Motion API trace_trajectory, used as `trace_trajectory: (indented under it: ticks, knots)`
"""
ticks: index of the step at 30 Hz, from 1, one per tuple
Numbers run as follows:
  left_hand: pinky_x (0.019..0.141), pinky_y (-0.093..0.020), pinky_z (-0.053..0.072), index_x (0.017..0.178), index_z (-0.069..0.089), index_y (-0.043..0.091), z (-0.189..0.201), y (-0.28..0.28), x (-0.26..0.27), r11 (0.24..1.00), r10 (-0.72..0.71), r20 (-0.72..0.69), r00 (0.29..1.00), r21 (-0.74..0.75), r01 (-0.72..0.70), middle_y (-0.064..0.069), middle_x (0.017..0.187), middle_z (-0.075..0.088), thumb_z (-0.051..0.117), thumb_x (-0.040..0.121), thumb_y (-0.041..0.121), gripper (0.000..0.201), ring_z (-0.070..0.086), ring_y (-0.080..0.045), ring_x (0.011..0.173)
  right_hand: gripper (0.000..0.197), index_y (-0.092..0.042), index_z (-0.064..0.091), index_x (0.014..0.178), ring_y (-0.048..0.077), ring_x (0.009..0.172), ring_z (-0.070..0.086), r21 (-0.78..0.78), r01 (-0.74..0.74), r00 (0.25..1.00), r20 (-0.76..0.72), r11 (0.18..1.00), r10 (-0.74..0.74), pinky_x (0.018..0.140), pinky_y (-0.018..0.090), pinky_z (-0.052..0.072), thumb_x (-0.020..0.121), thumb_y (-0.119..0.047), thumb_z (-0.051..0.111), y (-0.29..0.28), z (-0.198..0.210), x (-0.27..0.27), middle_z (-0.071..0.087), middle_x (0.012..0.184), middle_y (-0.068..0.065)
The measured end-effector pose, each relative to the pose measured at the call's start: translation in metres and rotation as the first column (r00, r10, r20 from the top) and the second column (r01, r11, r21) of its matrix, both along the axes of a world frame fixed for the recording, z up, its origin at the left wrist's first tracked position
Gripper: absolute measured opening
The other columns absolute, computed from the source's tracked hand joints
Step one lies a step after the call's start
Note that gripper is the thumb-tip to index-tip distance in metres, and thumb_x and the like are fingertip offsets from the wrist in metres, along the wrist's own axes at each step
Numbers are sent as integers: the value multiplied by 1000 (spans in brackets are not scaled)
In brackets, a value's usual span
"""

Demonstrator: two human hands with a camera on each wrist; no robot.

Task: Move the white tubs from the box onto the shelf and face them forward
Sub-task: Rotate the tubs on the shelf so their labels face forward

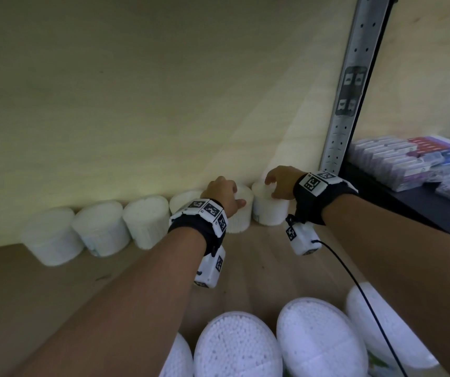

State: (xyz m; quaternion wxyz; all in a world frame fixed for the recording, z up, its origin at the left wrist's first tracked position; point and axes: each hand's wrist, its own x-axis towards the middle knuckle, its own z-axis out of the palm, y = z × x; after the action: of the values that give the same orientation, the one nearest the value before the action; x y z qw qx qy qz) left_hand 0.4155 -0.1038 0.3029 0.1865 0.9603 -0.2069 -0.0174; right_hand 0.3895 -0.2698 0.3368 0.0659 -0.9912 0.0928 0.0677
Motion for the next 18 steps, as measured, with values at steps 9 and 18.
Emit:
trace_trajectory:
  ticks: [9, 18]
  knots:
    - [102, -41, 41, 124, 54, 9, 1, 0, -1, 1000, -7, -5, 1000, -5, 7, -13, 130, 46, 61, 89, 36, 44, 46, -30, 121, 53, -8, 50, 136, 33, 130, 42, -40, 42, 996, 76, 998, -39, 109, 37, 35, 94, -40, 52, -1, -4, 3, 44, 142, 14]
    - [100, -40, 42, 123, 55, 9, 1, 0, 0, 1000, -6, 0, 1000, -5, 6, -14, 130, 45, 61, 89, 37, 44, 46, -30, 121, 58, -1, 50, 132, 32, 127, 47, -53, 54, 998, 29, 997, -52, 106, 38, 39, 93, -44, 53, 2, -9, 8, 49, 138, 16]
